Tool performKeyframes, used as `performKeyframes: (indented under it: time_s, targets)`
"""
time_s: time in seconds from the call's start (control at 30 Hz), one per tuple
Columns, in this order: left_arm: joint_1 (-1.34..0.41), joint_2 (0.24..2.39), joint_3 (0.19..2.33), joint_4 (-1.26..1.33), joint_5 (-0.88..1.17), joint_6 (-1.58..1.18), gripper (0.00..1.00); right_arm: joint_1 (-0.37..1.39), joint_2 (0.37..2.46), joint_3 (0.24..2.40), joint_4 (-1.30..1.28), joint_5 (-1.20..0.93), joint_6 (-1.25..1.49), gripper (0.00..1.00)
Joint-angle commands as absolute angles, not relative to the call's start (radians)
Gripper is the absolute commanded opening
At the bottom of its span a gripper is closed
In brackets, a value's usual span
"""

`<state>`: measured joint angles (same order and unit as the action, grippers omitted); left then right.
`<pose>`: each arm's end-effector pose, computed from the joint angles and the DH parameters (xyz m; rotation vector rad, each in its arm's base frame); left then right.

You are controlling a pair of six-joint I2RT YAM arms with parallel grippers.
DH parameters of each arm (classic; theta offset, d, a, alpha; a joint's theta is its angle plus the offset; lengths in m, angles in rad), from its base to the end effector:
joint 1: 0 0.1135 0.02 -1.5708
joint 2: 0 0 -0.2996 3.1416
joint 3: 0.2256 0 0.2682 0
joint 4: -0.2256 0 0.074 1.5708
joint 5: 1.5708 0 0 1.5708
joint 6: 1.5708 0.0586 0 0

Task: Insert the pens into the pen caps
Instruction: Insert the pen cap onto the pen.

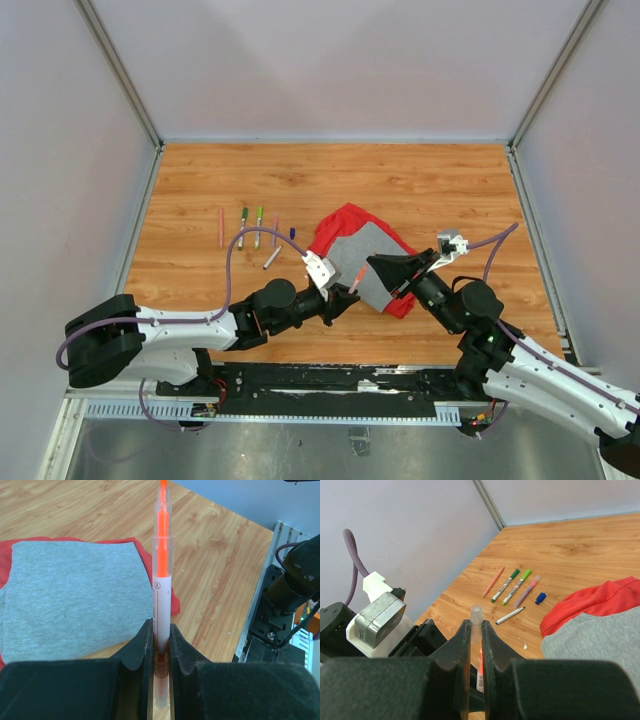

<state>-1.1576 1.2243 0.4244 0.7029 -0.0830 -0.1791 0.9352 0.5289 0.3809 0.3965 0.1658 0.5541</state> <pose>0.1150 -0.2501 0.2368 0.7662 1.5796 -0.9294 0.1007 0.1202 0.3179 -0.1193 1.4141 1.1431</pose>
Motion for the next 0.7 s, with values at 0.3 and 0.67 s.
performKeyframes:
  time_s: [0.3,0.67]
  targets:
    - [-1.155,1.232,0.437,0.753,-0.067,-0.156,0.00,0.926,0.540,0.402,0.414,0.196,0.570,0.01]
    - [-1.155,1.235,0.438,0.756,-0.066,-0.156,0.01,0.926,0.534,0.393,0.389,0.206,0.575,0.00]
